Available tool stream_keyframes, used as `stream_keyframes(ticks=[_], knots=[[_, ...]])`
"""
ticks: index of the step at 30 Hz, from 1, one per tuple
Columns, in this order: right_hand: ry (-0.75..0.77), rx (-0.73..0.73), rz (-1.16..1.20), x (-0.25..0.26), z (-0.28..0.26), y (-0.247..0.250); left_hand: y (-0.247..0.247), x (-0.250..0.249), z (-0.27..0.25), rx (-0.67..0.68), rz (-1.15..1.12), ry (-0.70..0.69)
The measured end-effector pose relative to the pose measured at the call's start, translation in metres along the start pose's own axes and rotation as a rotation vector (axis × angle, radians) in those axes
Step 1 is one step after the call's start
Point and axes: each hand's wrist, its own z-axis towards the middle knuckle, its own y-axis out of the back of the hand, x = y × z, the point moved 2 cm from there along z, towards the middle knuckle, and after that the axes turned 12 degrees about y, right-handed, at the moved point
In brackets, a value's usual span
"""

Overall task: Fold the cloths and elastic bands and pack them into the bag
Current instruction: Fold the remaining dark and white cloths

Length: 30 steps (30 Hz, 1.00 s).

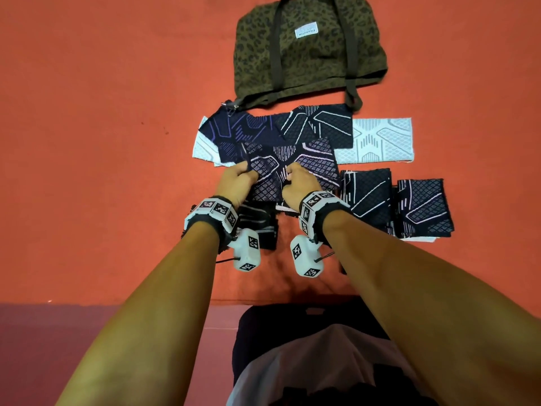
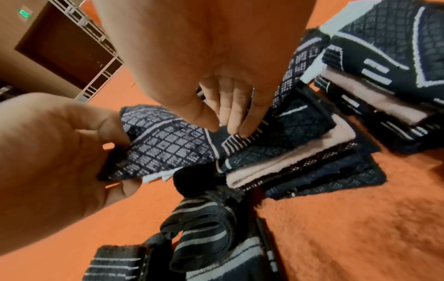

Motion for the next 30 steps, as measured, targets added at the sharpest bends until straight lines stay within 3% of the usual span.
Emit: stream_keyframes(ticks=[7, 11, 14, 19, 25, 30], knots=[[0.014, -0.049, -0.06, -0.018, -0.007, 0.017, -0.043, -0.027, -0.006, 0.135, 0.089, -0.086], [-0.048, -0.173, 0.023, -0.031, -0.014, 0.03, -0.062, -0.034, -0.012, 0.167, 0.093, -0.079], [-0.054, -0.178, 0.016, -0.038, -0.016, 0.039, -0.073, -0.036, -0.013, 0.195, 0.105, -0.059], [-0.028, -0.127, 0.021, -0.051, -0.017, 0.049, -0.088, -0.033, -0.007, 0.189, 0.162, -0.001], [-0.048, -0.177, 0.038, -0.059, -0.01, 0.056, -0.102, -0.027, 0.001, 0.157, 0.239, 0.045], [-0.041, -0.156, -0.034, -0.062, -0.006, 0.059, -0.101, -0.024, 0.013, 0.054, 0.279, 0.013]])
